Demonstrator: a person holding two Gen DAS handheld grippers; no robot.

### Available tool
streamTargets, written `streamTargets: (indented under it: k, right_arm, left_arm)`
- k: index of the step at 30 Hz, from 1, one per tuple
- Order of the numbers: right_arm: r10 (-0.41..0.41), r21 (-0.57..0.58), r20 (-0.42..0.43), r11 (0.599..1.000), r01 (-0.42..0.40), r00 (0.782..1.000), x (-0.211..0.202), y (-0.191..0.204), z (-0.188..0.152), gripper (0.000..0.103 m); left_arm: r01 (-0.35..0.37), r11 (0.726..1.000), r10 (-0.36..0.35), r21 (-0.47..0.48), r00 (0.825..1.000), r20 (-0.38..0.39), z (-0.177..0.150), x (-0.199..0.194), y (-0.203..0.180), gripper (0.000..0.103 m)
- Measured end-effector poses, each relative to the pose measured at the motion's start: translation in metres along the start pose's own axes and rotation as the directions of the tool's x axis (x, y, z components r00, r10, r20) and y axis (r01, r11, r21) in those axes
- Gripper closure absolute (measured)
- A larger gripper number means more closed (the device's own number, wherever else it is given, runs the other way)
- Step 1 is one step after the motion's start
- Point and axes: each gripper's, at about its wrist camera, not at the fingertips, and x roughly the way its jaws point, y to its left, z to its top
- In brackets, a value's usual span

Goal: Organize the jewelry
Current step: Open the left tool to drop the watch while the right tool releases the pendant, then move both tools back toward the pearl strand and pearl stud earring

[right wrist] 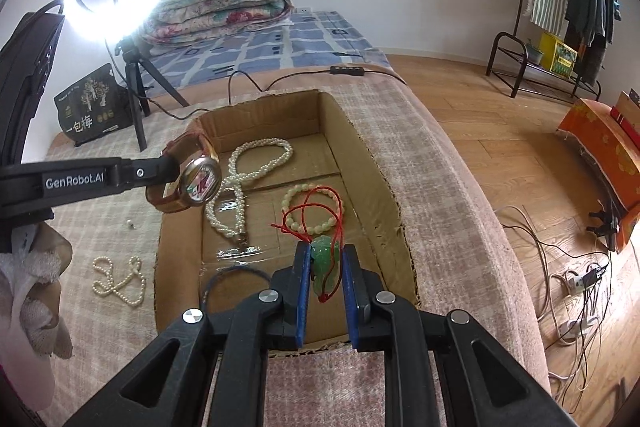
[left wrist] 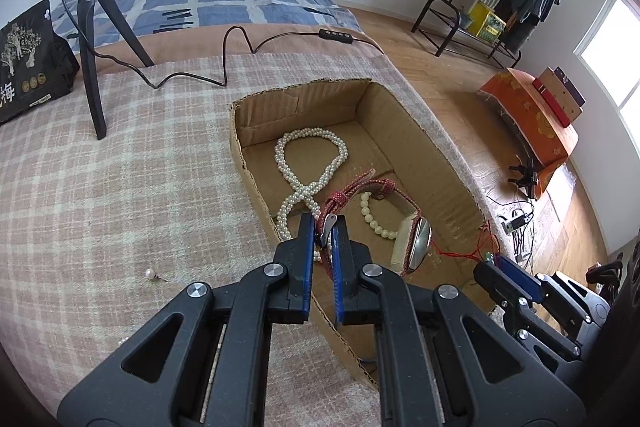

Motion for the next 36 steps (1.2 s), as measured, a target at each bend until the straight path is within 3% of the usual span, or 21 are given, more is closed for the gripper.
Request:
streamTargets:
  k: [6, 8, 10, 12, 13, 14, 23, 26, 30, 32, 36]
  right_arm:
    - [0.0, -0.003, -0.005, 1.0, 0.0, 1.0, 0.001, 0.001, 0.0, 0.087]
    - [-0.006, -0.006, -0.003, 1.0, 0.006, 1.0, 0.001, 0.003, 0.0, 0.073]
    - [-0.01, -0.015, -0.003, 1.0, 0.01, 1.0, -0.001, 0.005, 0.0, 0.071]
    - [-0.022, -0.025, -0.003, 0.999, 0.022, 1.0, -0.002, 0.007, 0.0, 0.055]
    - [-0.035, -0.031, 0.005, 0.999, 0.035, 0.999, -0.004, 0.009, 0.0, 0.04]
    - [-0.04, -0.036, 0.014, 0.999, 0.04, 0.999, -0.005, 0.011, 0.0, 0.036]
    - [-0.048, -0.069, 0.043, 0.996, 0.051, 0.998, -0.019, 0.026, 0.004, 0.025]
    - [-0.061, -0.075, 0.057, 0.995, 0.065, 0.996, -0.024, 0.03, 0.005, 0.015]
    - [-0.067, -0.08, 0.071, 0.994, 0.073, 0.995, -0.029, 0.036, 0.008, 0.012]
    - [-0.081, -0.084, 0.081, 0.993, 0.088, 0.993, -0.032, 0.04, 0.008, 0.005]
    - [-0.089, -0.094, 0.093, 0.991, 0.097, 0.992, -0.037, 0.048, 0.012, 0.003]
  left_arm:
    - [0.005, 1.0, -0.005, 0.006, 1.0, -0.006, 0.0, 0.001, 0.001, 0.091]
    - [0.011, 1.0, -0.011, 0.0, 1.0, 0.0, 0.0, -0.002, 0.001, 0.082]
    - [0.005, 1.0, -0.005, -0.003, 1.0, 0.009, 0.001, -0.005, 0.003, 0.075]
    - [0.007, 1.0, -0.007, -0.005, 1.0, 0.019, 0.002, -0.009, 0.004, 0.069]
    - [0.007, 1.0, -0.007, -0.005, 1.0, 0.023, 0.002, -0.011, 0.005, 0.069]
    - [0.004, 1.0, -0.004, -0.001, 1.0, 0.027, 0.002, -0.014, 0.005, 0.069]
    - [-0.021, 0.999, 0.019, 0.035, 0.998, 0.054, 0.0, -0.036, 0.01, 0.069]
    - [-0.027, 0.999, 0.025, 0.033, 0.998, 0.063, -0.001, -0.045, 0.017, 0.069]
    - [-0.043, 0.999, 0.04, 0.033, 0.996, 0.082, -0.002, -0.057, 0.026, 0.069]
    - [-0.051, 0.998, 0.048, 0.036, 0.995, 0.089, -0.003, -0.062, 0.03, 0.069]
    - [-0.067, 0.997, 0.063, 0.04, 0.993, 0.099, -0.006, -0.072, 0.039, 0.069]
